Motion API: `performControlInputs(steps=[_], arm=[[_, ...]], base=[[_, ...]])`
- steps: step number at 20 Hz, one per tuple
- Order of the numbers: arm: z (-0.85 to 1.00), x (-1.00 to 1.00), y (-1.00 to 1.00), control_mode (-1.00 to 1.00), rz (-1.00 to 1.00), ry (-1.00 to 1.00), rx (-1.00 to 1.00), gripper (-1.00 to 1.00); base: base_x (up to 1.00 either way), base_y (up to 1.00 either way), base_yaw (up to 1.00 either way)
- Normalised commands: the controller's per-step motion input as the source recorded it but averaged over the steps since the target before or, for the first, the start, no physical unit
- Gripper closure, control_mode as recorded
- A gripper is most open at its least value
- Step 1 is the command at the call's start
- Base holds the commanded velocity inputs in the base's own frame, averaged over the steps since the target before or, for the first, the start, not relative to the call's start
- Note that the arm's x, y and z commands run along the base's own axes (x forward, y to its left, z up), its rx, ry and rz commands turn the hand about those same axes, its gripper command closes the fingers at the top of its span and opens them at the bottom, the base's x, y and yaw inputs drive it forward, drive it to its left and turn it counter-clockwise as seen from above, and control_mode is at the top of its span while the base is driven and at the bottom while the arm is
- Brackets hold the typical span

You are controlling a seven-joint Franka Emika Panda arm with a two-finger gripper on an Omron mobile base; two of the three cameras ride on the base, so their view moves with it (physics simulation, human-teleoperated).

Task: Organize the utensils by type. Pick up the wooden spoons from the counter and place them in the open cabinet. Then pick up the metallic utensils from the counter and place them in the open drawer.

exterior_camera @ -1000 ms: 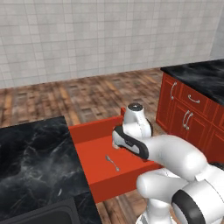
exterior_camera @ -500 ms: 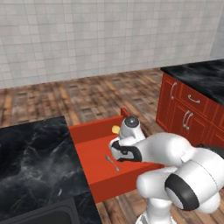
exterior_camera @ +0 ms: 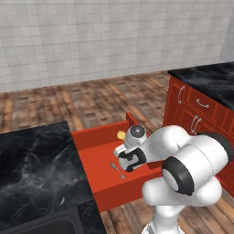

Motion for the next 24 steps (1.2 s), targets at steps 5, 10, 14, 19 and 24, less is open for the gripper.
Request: performControlInputs(steps=[5, 10, 14, 19, 24], arm=[[-0.2, 0.1, -0.17, -1.0, 0.0, 0.0, 0.0, 1.0], [-0.28, 0.17, -0.12, -1.0, 0.0, 0.0, 0.02, 1.0], [-0.34, 0.2, -0.05, -1.0, 0.0, 0.03, 0.04, 1.0], [-0.45, 0.17, 0.0, -1.0, 0.0, 0.04, 0.03, 1.0], [-0.48, 0.14, 0.0, -1.0, 0.0, 0.0, 0.02, 1.0]], base=[[0.0, 0.0, 0.0], [0.0, 0.0, 0.0], [0.0, 0.0, 0.0], [0.0, 0.0, 0.0], [0.0, 0.0, 0.0]])
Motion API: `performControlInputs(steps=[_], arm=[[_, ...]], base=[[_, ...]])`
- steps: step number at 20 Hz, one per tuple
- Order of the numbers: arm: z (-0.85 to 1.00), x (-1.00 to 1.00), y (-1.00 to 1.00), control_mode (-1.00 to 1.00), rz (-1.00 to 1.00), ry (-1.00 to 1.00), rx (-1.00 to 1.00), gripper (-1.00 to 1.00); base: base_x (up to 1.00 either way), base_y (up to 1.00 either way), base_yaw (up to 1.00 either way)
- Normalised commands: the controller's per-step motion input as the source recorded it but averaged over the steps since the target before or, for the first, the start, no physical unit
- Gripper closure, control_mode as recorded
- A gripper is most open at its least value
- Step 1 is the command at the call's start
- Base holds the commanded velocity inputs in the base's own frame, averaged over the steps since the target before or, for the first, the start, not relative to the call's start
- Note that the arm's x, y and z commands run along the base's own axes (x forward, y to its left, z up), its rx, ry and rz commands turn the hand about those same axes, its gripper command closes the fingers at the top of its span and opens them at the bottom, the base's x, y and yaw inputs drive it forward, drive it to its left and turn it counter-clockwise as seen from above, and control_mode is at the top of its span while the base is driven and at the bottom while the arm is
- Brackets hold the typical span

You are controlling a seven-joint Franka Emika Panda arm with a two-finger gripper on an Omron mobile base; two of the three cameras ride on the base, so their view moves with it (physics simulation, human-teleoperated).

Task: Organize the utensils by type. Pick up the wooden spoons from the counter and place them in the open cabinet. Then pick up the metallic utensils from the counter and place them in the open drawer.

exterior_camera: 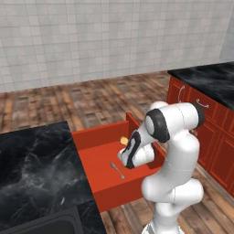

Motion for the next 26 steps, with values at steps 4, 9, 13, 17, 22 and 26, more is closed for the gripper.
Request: performControlInputs(steps=[4, 9, 13, 17, 22, 26], arm=[[-0.48, 0.12, 0.0, -1.0, 0.0, 0.0, 0.01, 1.0], [-0.53, 0.1, 0.0, -1.0, 0.0, 0.0, 0.0, 1.0], [-0.51, 0.13, 0.03, -1.0, 0.0, 0.01, 0.0, 1.0], [-0.37, 0.15, 0.01, -1.0, 0.0, 0.07, 0.0, 1.0], [-0.22, 0.23, 0.0, -1.0, 0.0, 0.18, 0.0, 1.0], [-0.15, 0.38, 0.0, -1.0, 0.0, 0.22, 0.0, -1.0]], base=[[0.0, 0.0, 0.0], [0.0, 0.0, 0.0], [0.0, 0.0, 0.0], [0.0, 0.0, 0.0], [0.0, 0.0, 0.0], [0.0, 0.0, 0.0]])
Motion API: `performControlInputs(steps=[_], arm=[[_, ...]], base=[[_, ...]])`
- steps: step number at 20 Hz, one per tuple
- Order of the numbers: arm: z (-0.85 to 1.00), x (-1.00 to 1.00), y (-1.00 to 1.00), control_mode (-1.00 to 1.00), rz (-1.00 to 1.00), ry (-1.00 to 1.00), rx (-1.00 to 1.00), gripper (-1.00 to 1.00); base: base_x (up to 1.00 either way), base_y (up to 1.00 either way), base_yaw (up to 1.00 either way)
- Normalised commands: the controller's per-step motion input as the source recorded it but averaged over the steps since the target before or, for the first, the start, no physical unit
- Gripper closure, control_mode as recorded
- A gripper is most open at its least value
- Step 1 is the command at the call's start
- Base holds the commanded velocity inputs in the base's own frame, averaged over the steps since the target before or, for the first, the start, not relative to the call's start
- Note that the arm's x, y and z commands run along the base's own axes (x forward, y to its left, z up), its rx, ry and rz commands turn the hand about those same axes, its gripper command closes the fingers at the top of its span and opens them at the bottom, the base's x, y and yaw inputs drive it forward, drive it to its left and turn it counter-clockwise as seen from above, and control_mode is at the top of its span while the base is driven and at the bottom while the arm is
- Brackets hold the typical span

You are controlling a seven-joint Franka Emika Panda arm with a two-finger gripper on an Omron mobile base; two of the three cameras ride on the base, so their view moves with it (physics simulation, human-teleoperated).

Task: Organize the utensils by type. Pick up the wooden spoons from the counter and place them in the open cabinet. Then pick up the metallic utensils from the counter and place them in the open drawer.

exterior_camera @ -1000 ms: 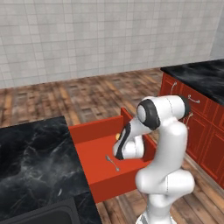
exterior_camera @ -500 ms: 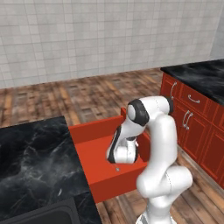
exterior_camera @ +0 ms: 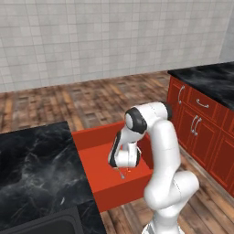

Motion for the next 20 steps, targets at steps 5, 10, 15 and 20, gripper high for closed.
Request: performControlInputs(steps=[5, 10, 15, 20], arm=[[-0.03, 0.25, 0.0, -1.0, 0.0, 0.13, 0.0, -1.0], [0.15, 0.01, -0.06, -1.0, 0.0, 0.0, -0.01, -1.0], [0.91, -0.25, -0.2, -1.0, 0.0, -0.07, -0.02, -1.0], [1.0, -0.43, -0.24, -1.0, 0.0, -0.07, 0.0, -1.0]], base=[[0.0, 0.0, 0.0], [0.0, 0.0, 0.0], [0.0, 0.0, 0.0], [0.0, 0.0, 0.0]])
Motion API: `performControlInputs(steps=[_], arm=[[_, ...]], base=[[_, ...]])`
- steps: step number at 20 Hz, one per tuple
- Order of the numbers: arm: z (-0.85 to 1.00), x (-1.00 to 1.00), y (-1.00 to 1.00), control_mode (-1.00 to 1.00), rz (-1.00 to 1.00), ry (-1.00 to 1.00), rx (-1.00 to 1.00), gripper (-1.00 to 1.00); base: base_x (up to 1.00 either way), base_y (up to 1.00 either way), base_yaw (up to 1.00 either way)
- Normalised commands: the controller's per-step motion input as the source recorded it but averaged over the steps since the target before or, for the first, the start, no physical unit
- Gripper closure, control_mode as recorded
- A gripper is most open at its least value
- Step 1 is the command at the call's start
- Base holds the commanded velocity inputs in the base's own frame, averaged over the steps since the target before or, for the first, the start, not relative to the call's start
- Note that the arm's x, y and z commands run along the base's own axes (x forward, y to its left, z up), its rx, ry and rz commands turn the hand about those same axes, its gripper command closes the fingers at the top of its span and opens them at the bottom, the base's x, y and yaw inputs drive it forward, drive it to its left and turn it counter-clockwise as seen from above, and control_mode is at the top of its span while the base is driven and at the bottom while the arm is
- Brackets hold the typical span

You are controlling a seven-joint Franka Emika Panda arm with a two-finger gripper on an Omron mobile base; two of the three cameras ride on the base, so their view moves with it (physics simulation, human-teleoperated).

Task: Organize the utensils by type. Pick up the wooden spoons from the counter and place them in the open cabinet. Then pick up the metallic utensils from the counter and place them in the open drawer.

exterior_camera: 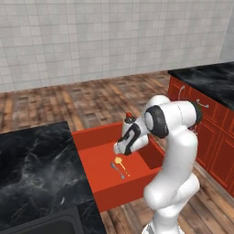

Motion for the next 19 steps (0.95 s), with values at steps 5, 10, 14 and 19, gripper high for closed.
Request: performControlInputs(steps=[5, 10, 14, 19], arm=[[1.0, -0.51, -0.2, -1.0, 0.0, -0.13, 0.0, -1.0], [1.0, -0.44, -0.23, -1.0, 0.0, -0.2, 0.0, -1.0], [1.0, -0.4, -0.25, -1.0, 0.0, -0.25, 0.0, -1.0], [1.0, -0.23, -0.07, -1.0, 0.0, -0.2, 0.02, -1.0]], base=[[0.0, 0.0, 0.0], [0.0, 0.0, 0.0], [0.0, 0.0, 0.0], [0.0, 0.0, 0.0]])
